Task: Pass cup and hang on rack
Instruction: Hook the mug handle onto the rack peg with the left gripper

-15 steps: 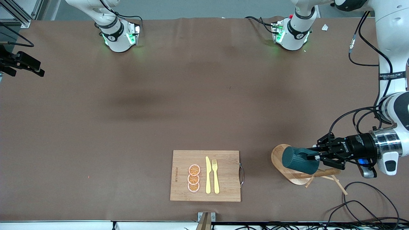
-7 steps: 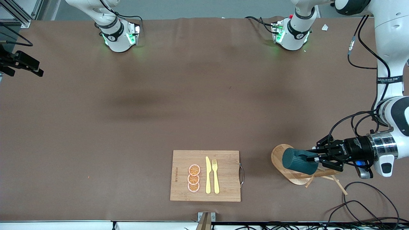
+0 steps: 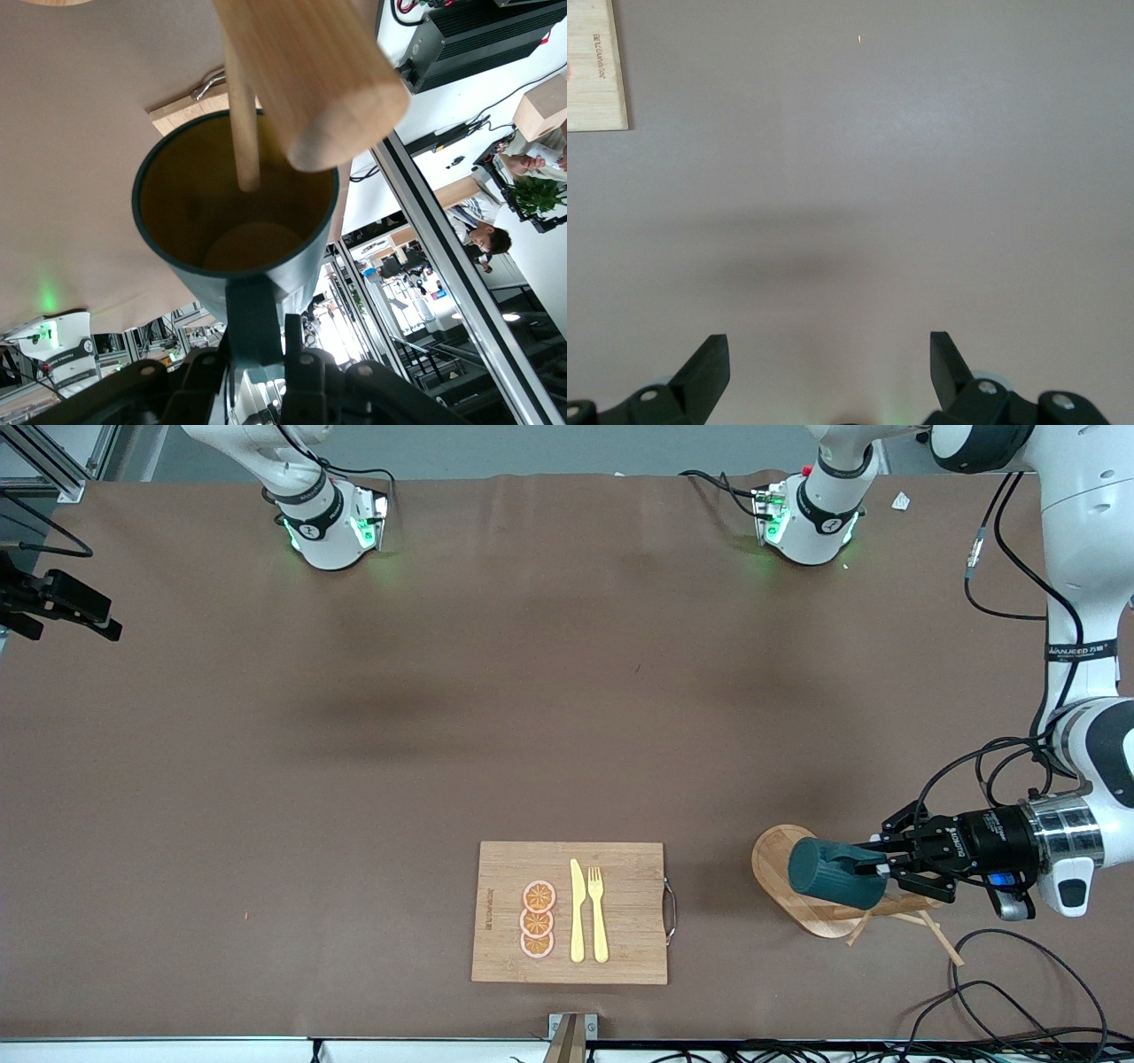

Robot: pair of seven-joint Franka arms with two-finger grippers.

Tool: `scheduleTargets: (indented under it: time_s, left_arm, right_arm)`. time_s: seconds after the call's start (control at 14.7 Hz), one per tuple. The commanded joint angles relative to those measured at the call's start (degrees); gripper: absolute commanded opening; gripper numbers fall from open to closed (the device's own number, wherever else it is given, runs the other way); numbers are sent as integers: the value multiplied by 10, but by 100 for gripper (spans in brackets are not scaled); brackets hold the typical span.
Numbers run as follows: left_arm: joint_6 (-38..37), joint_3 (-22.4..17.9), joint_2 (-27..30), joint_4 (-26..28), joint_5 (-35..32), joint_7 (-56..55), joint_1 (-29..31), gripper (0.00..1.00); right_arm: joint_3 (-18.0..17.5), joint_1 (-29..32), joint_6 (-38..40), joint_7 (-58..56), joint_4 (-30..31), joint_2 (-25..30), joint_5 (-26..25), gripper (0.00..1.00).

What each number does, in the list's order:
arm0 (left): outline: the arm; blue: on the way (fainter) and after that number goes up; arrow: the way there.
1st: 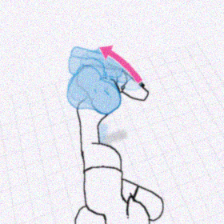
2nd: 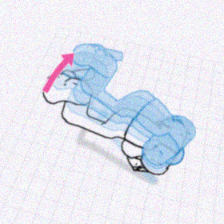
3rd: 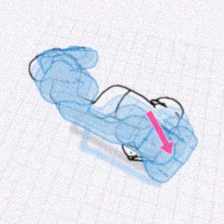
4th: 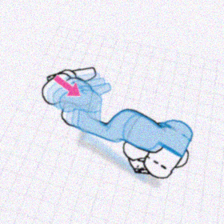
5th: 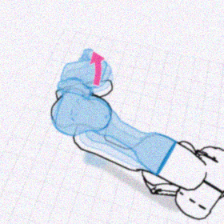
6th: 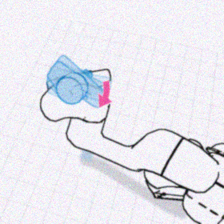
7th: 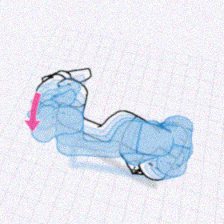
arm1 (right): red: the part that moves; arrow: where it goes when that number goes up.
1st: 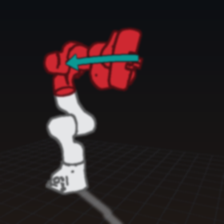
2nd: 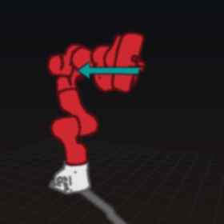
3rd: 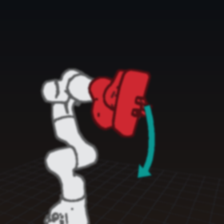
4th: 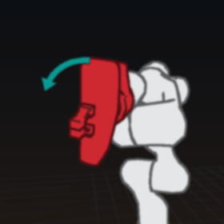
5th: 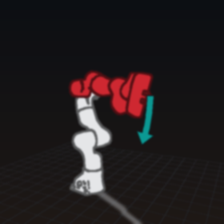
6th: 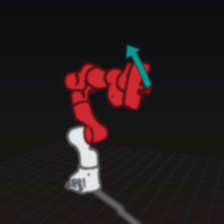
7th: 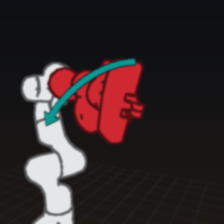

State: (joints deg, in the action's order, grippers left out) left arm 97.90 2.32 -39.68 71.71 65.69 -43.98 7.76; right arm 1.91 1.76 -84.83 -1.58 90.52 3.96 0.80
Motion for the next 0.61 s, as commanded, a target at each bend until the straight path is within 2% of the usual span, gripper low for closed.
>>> scheduleTargets:
  time_s: [0.0, 0.54]
  left_arm:
    - [-13, 2, -1, -1, 21, -1, 10, 1]
    - [-14, 2, -14, -1, 21, -1, 23, 1]
  right_arm:
    - [-6, 4, -3, -7, -4, -4, -2, 100]
    - [-6, 11, -2, -4, -5, -5, 6, 100]
